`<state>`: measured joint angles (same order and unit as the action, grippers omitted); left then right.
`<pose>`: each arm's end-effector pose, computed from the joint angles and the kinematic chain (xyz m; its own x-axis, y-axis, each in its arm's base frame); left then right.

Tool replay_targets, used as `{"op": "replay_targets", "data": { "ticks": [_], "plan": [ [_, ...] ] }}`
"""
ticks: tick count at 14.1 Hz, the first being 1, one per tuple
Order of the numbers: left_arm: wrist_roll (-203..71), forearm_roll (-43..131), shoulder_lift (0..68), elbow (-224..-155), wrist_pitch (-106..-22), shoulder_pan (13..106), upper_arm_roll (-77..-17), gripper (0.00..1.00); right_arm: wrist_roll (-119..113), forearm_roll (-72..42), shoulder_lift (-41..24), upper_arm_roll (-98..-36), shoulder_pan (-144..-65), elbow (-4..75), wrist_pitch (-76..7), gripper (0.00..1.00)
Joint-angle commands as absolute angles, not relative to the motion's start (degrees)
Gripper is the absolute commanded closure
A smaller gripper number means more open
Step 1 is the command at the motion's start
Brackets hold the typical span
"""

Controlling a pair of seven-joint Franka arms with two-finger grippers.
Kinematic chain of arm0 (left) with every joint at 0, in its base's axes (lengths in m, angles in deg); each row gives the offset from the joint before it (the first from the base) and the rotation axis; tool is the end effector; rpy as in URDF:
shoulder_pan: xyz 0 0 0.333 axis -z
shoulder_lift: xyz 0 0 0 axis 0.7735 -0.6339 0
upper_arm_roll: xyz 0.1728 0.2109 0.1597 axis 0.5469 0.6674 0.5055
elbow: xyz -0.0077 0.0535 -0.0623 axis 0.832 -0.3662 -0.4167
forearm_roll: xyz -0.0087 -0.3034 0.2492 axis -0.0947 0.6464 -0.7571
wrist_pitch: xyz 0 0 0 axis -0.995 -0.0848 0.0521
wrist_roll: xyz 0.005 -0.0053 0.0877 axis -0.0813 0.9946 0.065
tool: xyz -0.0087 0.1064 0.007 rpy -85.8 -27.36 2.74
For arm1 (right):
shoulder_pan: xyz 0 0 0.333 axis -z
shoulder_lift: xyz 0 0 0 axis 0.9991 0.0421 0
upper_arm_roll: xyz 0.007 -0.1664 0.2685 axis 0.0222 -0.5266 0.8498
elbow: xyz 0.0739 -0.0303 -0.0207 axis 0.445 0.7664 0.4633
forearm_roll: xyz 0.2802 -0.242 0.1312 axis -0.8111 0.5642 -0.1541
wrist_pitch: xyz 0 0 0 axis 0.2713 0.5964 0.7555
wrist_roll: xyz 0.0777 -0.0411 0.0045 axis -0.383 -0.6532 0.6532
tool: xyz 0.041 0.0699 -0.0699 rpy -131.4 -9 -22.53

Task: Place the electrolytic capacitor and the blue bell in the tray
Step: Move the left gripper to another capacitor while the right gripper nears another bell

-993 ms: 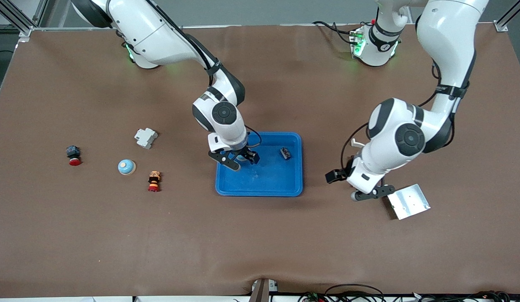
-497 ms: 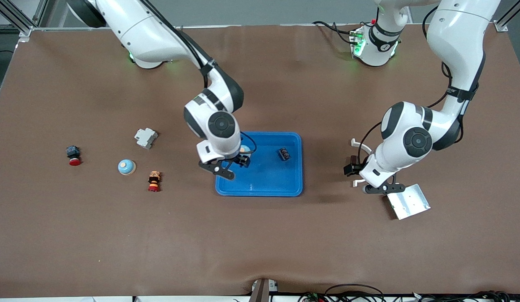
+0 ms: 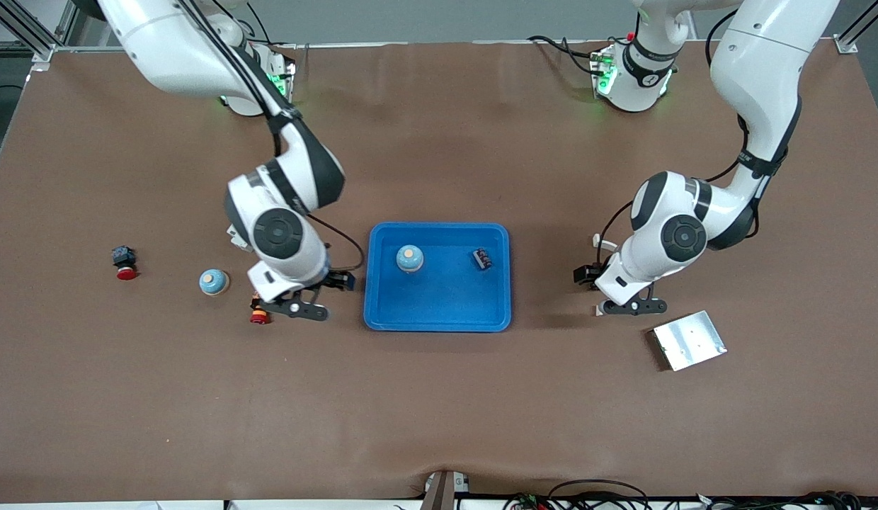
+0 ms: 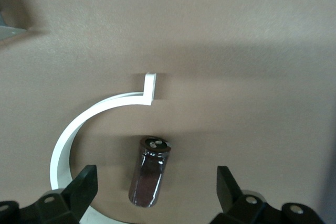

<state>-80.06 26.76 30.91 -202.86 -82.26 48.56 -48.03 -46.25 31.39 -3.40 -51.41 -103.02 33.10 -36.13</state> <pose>0.5807 -0.1705 0.2191 0.9954 -0.0173 -0.0946 -0.0141 -0.9993 0.0343 0.6020 0.2649 0.3049 0.9854 -0.1548 -0.0705 -0.1455 -0.9817 0.1226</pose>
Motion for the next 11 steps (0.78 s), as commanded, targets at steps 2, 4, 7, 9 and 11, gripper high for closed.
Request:
{"op": "replay_targets", "data": {
  "ticks": [2,4,7,9,11],
  "plan": [
    [-79.8,22.7,29.0,-203.3,-83.5,48.2,-48.1,0.00,-36.4,32.2,-15.7,-50.5,-95.9,49.8,-43.5,0.00],
    [-79.9,22.7,28.3,-203.3,-83.8,48.2,-48.2,0.00,-31.8,32.2,-17.5,-50.5,-92.5,53.4,-46.6,0.00],
    [-80.3,22.7,27.7,-203.3,-83.8,48.5,-48.2,0.00,-24.2,32.2,-17.6,-50.4,-86.9,59.3,-55.6,0.00],
    [-80.5,22.7,27.7,-203.3,-83.8,48.6,-48.2,0.00,-18.4,32.2,-17.1,-50.4,-82.7,63.2,-63.2,0.00],
    [-80.5,22.7,27.4,-203.4,-83.7,48.6,-48.2,0.00,-12.9,32.2,-15.6,-50.4,-78.4,64.4,-67.8,0.00]
  ]
}}
